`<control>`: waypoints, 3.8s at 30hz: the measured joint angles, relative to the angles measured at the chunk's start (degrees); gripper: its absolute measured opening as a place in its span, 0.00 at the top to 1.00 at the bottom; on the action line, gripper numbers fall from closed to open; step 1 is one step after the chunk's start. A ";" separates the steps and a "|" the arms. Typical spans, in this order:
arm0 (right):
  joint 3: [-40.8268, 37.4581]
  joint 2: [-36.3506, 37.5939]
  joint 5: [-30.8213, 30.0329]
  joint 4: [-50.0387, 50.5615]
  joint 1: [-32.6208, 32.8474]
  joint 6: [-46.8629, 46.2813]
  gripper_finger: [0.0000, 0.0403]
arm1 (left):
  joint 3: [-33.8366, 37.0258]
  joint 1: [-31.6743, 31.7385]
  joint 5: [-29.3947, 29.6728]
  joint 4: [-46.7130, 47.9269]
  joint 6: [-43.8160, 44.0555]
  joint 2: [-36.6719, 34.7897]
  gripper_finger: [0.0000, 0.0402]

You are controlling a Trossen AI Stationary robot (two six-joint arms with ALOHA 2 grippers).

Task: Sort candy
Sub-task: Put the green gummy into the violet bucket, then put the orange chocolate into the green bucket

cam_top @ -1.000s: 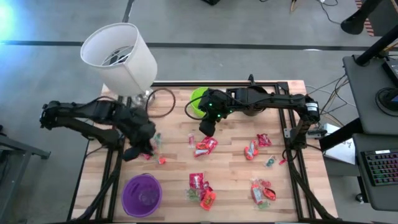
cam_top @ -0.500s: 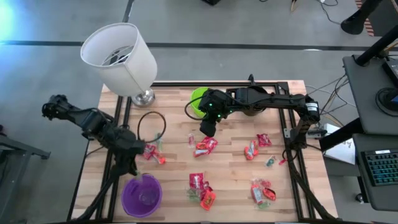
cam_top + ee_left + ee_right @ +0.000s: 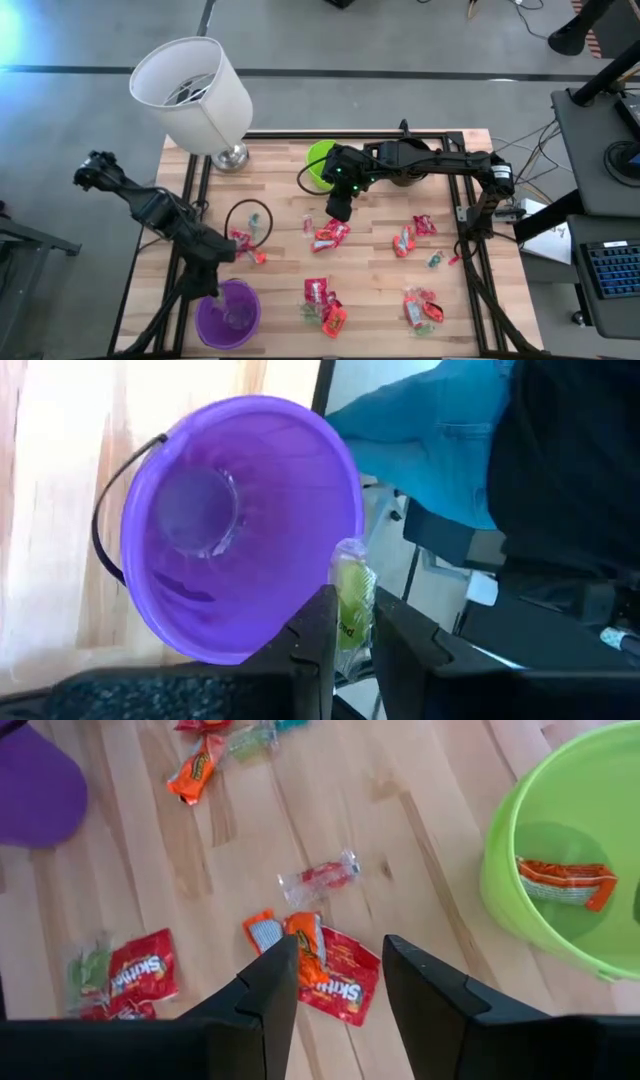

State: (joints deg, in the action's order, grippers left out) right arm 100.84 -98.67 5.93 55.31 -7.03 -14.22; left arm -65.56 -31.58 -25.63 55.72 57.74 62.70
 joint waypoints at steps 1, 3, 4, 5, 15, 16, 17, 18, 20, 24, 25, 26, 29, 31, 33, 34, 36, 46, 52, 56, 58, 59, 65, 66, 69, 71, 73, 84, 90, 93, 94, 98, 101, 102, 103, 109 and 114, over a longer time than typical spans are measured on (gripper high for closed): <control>0.00 0.00 0.00 0.20 0.00 0.04 0.66 | 0.00 0.00 -1.02 0.00 0.55 0.41 0.89; 0.00 0.00 -0.01 0.35 0.00 0.76 0.66 | 0.00 -0.01 -2.61 -0.04 1.43 1.13 0.88; 0.00 0.00 0.00 0.50 0.00 1.28 0.66 | 0.02 -0.01 -3.09 -0.10 1.53 1.48 0.86; 0.00 0.00 0.00 0.78 0.00 1.57 0.66 | 0.02 -0.01 -3.40 -0.20 1.55 1.80 0.85; 0.00 0.00 0.00 6.35 0.02 1.84 0.66 | 0.02 0.01 -3.47 -0.46 0.21 4.06 0.70; 0.00 0.00 0.00 6.63 0.02 1.84 0.66 | 0.02 0.01 -3.39 -0.46 -0.48 4.16 0.69; 0.00 0.00 0.00 6.77 0.02 1.84 0.66 | 0.02 0.01 -2.98 -0.47 -1.23 4.31 0.68; 0.00 0.00 0.01 7.00 0.02 1.84 0.66 | 0.02 0.01 -1.97 -0.48 -1.94 4.43 0.67; -0.01 0.00 0.01 7.59 0.02 1.84 0.66 | 0.02 0.01 1.04 -0.48 -3.52 4.67 0.66; -0.01 0.00 0.04 7.67 0.04 2.49 0.66 | 0.02 0.07 7.13 -0.48 -5.66 4.74 0.67; -0.03 0.00 0.02 7.66 0.09 2.87 0.66 | 0.02 0.07 8.97 -0.46 -5.82 4.70 0.67; -0.12 0.00 0.04 7.63 0.13 3.01 0.66 | 0.02 0.07 10.58 -0.48 -5.94 4.61 0.67; -0.63 0.00 0.04 7.45 0.15 4.48 0.66 | 0.02 0.07 15.54 -0.49 -6.56 4.08 0.67; -1.10 0.00 0.05 7.31 0.15 5.02 0.66 | 0.02 0.07 18.95 -0.66 -7.67 3.82 0.67; -1.70 -0.21 0.07 6.86 0.15 5.89 0.66 | 0.02 0.07 22.53 -1.05 -9.00 3.57 0.67; -1.97 -0.42 0.07 6.73 0.15 6.14 0.66 | 0.02 0.07 24.18 -1.35 -9.56 3.41 0.67; -2.71 -0.95 0.13 6.49 0.15 7.33 0.66 | 0.02 0.07 27.32 -2.09 -10.50 3.16 0.67; -5.29 -6.13 0.55 2.45 0.20 16.26 0.66 | 0.02 0.07 45.53 -4.25 -19.18 2.57 0.67; -5.16 -8.01 0.52 -2.63 1.47 13.56 0.66 | 0.02 0.09 48.93 -4.27 -20.73 1.89 0.67; -5.71 -8.33 0.53 -6.56 2.25 13.84 0.62 | 0.02 0.09 48.96 -4.27 -20.80 0.83 0.67; -6.05 -8.53 0.60 -8.08 2.43 12.43 0.61 | 0.02 0.09 48.98 -4.26 -20.87 0.06 0.67; -6.23 -8.63 0.61 -7.86 2.43 11.80 0.60 | 0.02 0.09 49.03 -4.24 -21.00 -0.30 0.67; -6.95 -10.73 0.82 -7.98 2.48 7.79 0.60 | 0.02 0.09 49.11 -4.11 -21.27 -2.28 0.67; -7.06 -11.35 1.40 -8.13 2.50 7.77 0.60 | 0.02 0.09 49.11 -4.00 -21.27 -2.54 0.67; -7.21 -13.33 3.01 -7.96 2.56 7.78 0.60 | 0.02 0.09 49.11 -3.67 -21.27 -3.27 0.67; -7.21 -14.30 3.27 -8.05 2.78 7.80 0.59 | 0.02 0.09 49.11 -3.65 -21.28 -3.72 0.67; -7.21 -15.09 3.36 -8.07 2.99 8.27 0.59 | 0.02 0.09 49.11 -3.47 -21.29 -3.99 0.67; -8.01 -16.63 6.05 -7.82 3.67 9.58 0.60 | 0.02 0.09 49.09 -2.66 -21.28 -4.31 0.67; -8.47 -16.64 6.07 -8.06 3.65 9.79 0.60 | 0.01 0.09 49.09 -2.11 -21.27 -4.31 0.67; -9.13 -16.74 6.08 -8.52 3.65 9.75 0.60 | 0.00 0.09 49.09 -2.08 -21.27 -4.31 0.67; -9.32 -16.74 6.05 -8.76 3.65 9.75 0.60 | 0.00 0.09 49.09 -2.08 -21.27 -4.31 0.67; -10.00 -16.74 6.05 -10.25 3.65 9.75 0.60 | 0.01 0.09 49.09 -2.08 -21.27 -4.31 0.67; -10.49 -16.74 6.05 -11.51 3.65 9.31 0.60 | 0.01 0.09 49.09 -2.08 -21.27 -4.31 0.67; -10.72 -16.74 6.05 -11.93 3.65 9.18 0.60 | 0.00 0.09 49.09 -2.08 -21.27 -4.31 0.67; -11.03 -16.74 6.05 -12.31 3.65 8.98 0.60 | 0.00 0.09 49.09 -2.08 -21.27 -4.31 0.67; -13.67 -16.74 6.05 -14.09 3.65 8.08 0.60 | 0.00 0.09 49.09 -2.09 -21.26 -4.31 0.67; -15.07 -16.74 6.01 -15.61 3.63 7.76 0.60 | 0.00 0.09 49.09 -2.08 -21.24 -4.31 0.67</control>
State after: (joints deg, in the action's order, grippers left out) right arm 85.77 -115.42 11.94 39.70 -3.40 -6.46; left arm -65.56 -31.48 23.46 53.65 36.49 58.39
